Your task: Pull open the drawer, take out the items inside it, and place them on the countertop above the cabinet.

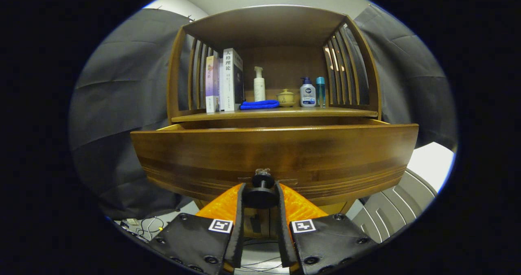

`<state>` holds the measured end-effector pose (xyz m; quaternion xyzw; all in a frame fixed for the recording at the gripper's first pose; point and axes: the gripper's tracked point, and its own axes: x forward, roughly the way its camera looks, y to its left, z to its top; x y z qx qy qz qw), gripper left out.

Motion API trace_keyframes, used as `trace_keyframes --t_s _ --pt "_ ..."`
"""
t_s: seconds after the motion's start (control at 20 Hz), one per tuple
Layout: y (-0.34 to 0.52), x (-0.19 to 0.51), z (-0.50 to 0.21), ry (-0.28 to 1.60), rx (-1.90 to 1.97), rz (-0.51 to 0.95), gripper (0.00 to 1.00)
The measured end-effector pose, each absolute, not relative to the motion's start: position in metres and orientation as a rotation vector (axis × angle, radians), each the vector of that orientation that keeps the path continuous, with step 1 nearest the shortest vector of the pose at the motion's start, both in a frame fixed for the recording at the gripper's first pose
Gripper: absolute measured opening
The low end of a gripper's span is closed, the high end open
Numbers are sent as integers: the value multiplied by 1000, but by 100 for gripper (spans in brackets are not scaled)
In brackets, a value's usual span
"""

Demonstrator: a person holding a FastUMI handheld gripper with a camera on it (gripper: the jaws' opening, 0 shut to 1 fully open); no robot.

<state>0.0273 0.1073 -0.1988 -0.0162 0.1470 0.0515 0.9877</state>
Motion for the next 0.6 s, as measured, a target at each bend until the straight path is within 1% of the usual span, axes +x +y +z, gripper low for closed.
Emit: trace_keyframes --t_s 0.6 --pt "113 -8 -195 311 -34 160 38"
